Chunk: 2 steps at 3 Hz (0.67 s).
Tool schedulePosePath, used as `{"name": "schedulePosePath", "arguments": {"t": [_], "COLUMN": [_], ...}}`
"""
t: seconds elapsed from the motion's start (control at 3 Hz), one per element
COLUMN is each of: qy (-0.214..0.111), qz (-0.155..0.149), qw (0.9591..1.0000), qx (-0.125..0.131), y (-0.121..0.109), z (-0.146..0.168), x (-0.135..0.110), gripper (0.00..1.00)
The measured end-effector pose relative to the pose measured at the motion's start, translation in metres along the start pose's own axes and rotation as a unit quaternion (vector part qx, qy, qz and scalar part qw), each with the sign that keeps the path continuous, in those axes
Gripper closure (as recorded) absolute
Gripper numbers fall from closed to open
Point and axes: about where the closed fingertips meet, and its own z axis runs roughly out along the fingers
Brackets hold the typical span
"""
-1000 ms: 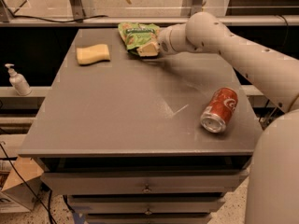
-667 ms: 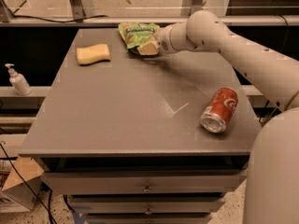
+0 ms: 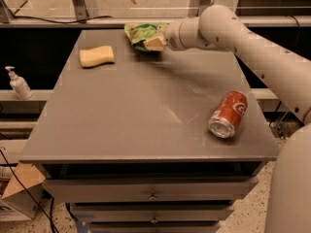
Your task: Pick green rice chip bag
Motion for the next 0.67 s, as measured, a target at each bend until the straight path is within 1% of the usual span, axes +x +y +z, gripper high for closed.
{"name": "schedulePosePath", "arguments": {"t": [0.33,0.67], "qy": [-0.034,-0.068], "qz": [-0.033,-0.081], "qw": [0.9989,0.9944], "qx": [0.001,0.008], "y": [0.003,0.003], "z": [-0.02,-0.048], "x": [-0.038,-0.081], "gripper": [1.0,1.0]}}
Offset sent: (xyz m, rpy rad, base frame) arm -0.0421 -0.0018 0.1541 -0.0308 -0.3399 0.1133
